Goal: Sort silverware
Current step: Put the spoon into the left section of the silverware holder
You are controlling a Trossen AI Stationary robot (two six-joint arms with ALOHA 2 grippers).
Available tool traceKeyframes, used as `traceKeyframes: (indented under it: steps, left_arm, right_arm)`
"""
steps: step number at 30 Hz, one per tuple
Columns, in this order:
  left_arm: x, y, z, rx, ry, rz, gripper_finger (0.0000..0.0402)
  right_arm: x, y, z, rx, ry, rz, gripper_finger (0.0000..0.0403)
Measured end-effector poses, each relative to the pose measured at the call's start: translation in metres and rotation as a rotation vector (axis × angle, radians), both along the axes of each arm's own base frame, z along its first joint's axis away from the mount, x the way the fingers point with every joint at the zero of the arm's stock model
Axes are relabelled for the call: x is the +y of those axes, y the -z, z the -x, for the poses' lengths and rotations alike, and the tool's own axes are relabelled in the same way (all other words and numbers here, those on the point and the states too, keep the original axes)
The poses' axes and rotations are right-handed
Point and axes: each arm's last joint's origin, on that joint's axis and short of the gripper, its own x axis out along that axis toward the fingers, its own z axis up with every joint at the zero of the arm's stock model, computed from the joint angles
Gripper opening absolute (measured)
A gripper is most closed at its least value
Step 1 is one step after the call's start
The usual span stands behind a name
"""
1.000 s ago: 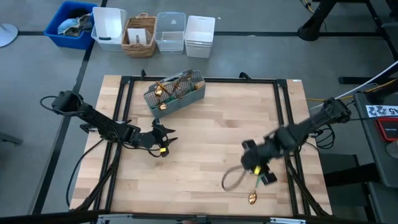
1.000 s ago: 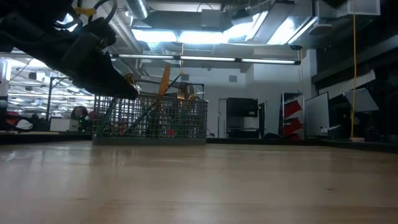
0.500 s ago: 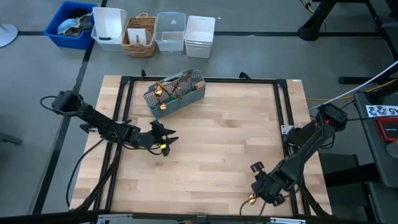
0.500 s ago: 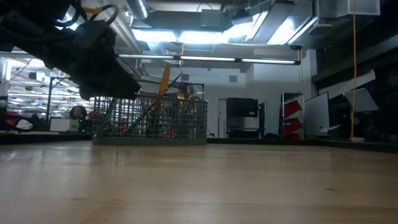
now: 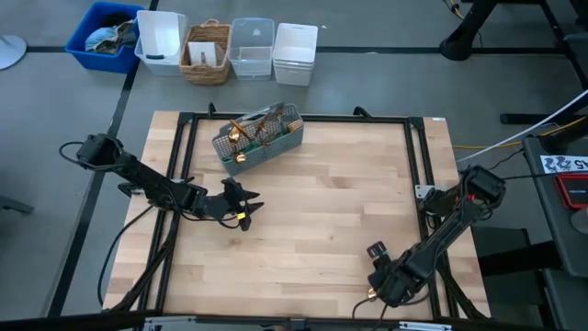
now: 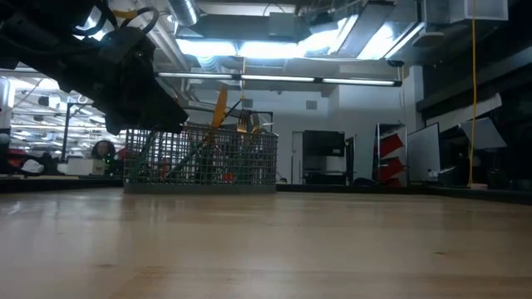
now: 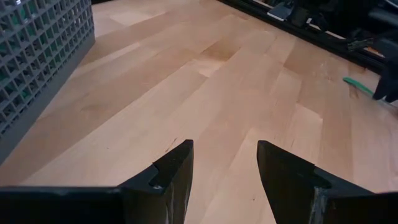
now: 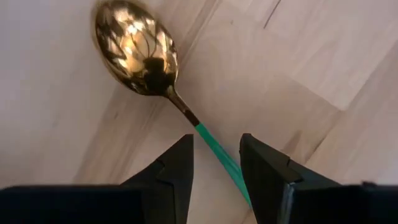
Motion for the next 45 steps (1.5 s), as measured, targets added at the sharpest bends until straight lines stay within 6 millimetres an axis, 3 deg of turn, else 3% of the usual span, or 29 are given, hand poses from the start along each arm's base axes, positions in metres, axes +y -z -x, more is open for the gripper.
traceKeyframes:
  steps: [5, 13, 20, 25, 34, 45]
  left_arm:
    - [0.0, 0.0, 0.0, 0.0, 0.0, 0.001, 0.0169]
    - [0.0, 0.0, 0.0, 0.0, 0.0, 0.001, 0.0169]
    - [0.0, 0.0, 0.0, 0.0, 0.0, 0.001, 0.0169]
    - [0.0, 0.0, 0.0, -0.007, -0.006, 0.015, 0.0169]
    - [-0.003, -0.018, -0.008, -0.174, 0.035, -0.02, 0.0169]
    - [-0.033, -0.054, 0.0, -0.374, 0.255, -0.413, 0.0169]
  right_arm:
    - [0.002, 0.008, -0.001, 0.025, -0.002, 0.016, 0.011]
    - [0.003, 0.008, -0.001, 0.033, -0.003, -0.001, 0.0015]
    - [0.003, 0.008, -0.002, 0.015, 0.0, 0.0, 0.0028]
    - [0.001, 0.008, -0.008, -0.027, 0.021, 0.015, 0.0009]
    - [-0.025, 0.006, -0.051, -0.17, 0.013, 0.016, 0.0012]
    - [-0.095, -0.008, -0.133, -0.492, -0.036, -0.011, 0.0005]
